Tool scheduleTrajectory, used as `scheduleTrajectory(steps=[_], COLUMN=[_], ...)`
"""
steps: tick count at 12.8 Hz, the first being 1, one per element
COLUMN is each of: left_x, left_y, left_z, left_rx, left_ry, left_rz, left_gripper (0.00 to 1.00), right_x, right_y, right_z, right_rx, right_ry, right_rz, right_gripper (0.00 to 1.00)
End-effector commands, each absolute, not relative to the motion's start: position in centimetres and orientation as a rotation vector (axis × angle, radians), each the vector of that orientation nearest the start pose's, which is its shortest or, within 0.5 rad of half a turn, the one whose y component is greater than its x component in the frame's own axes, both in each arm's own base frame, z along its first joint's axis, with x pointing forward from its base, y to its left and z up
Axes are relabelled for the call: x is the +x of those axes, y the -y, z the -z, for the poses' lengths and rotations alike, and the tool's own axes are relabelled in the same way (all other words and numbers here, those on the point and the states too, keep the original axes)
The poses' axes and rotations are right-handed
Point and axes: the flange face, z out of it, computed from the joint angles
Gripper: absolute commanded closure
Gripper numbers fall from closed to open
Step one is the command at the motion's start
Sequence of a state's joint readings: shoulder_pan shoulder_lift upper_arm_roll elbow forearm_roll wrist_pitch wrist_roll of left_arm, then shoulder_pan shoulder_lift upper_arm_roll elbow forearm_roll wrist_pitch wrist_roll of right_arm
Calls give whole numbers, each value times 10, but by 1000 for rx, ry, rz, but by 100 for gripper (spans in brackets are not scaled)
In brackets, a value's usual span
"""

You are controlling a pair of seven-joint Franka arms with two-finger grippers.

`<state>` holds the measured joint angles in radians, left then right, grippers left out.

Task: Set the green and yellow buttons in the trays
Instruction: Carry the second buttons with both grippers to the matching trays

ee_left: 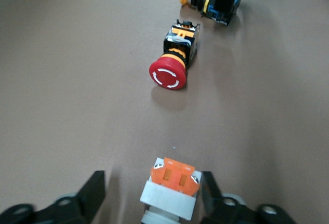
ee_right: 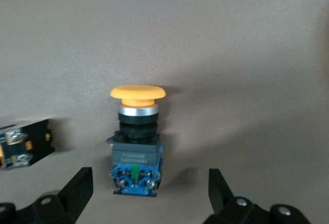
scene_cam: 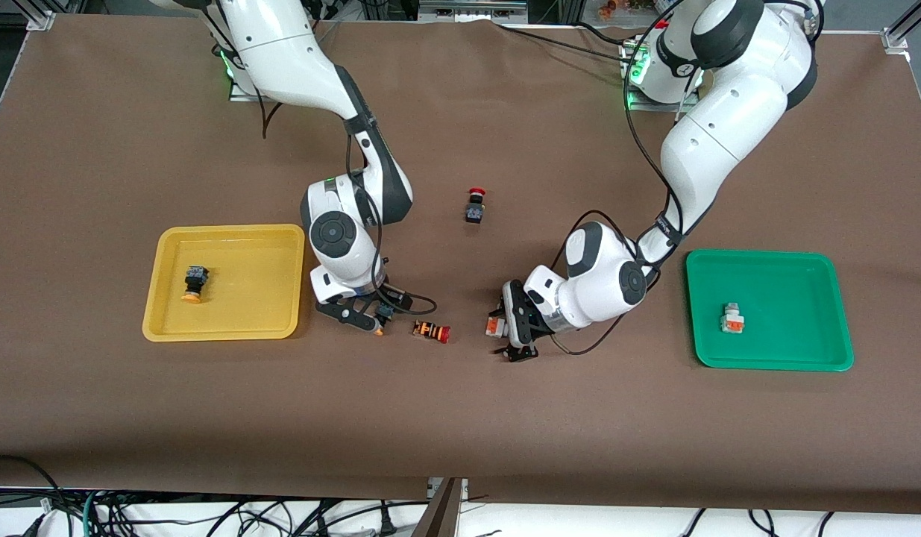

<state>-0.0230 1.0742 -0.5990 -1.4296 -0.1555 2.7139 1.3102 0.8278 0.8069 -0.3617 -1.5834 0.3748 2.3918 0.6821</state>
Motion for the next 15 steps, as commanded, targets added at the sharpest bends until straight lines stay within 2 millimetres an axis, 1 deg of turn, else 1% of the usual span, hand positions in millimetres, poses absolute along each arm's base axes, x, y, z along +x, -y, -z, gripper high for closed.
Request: scheduleTrajectory(steps=[1, 2, 3, 4, 5, 6, 7, 8, 9, 10, 11, 12, 13, 14, 15], left_x=[667, 668, 668, 670, 672, 674, 678, 680, 680, 683, 685, 689, 690, 692, 693], left_y=[332, 332, 333, 332, 331, 330, 325, 322, 316, 303, 292, 275, 260, 240, 220], left_z=[-150, -152, -154, -162, -170, -180, -193, -210, -226, -236, -244, -252, -255, -256, -265], left_rx=[-2524, -2524, -2527, -2528, -2525, -2524, -2527, -2523, -2547, -2605, -2641, -2673, -2712, -2754, -2793], left_ry=[-2298, -2295, -2293, -2284, -2282, -2297, -2297, -2315, -2343, -2336, -2340, -2338, -2347, -2353, -2345], left_rz=[931, 934, 937, 947, 951, 940, 935, 914, 853, 787, 729, 680, 613, 538, 470], left_gripper=[100, 100, 100, 100, 100, 100, 100, 100, 100, 100, 100, 100, 100, 100, 100], right_x=[609, 608, 608, 609, 609, 609, 610, 610, 611, 615, 618, 624, 627, 630, 632], right_y=[-351, -351, -351, -352, -352, -352, -352, -351, -349, -349, -340, -326, -311, -289, -266], right_z=[-180, -180, -180, -182, -183, -185, -188, -194, -205, -219, -234, -251, -266, -273, -279], right_rx=[-3034, -3036, -3039, -3038, -3037, -3037, -3036, -3042, -3052, -3061, -3084, -3103, -3119, -3147, -3170], right_ry=[-603, -596, -585, -579, -576, -574, -564, -555, -543, -497, -450, -405, -348, -296, -228], right_rz=[84, 82, 82, 85, 85, 83, 82, 74, 50, 19, -39, -67, -105, -159, -228], right_gripper=[2, 23, 53, 74, 87, 94, 97, 97, 97, 97, 97, 97, 97, 97, 97])
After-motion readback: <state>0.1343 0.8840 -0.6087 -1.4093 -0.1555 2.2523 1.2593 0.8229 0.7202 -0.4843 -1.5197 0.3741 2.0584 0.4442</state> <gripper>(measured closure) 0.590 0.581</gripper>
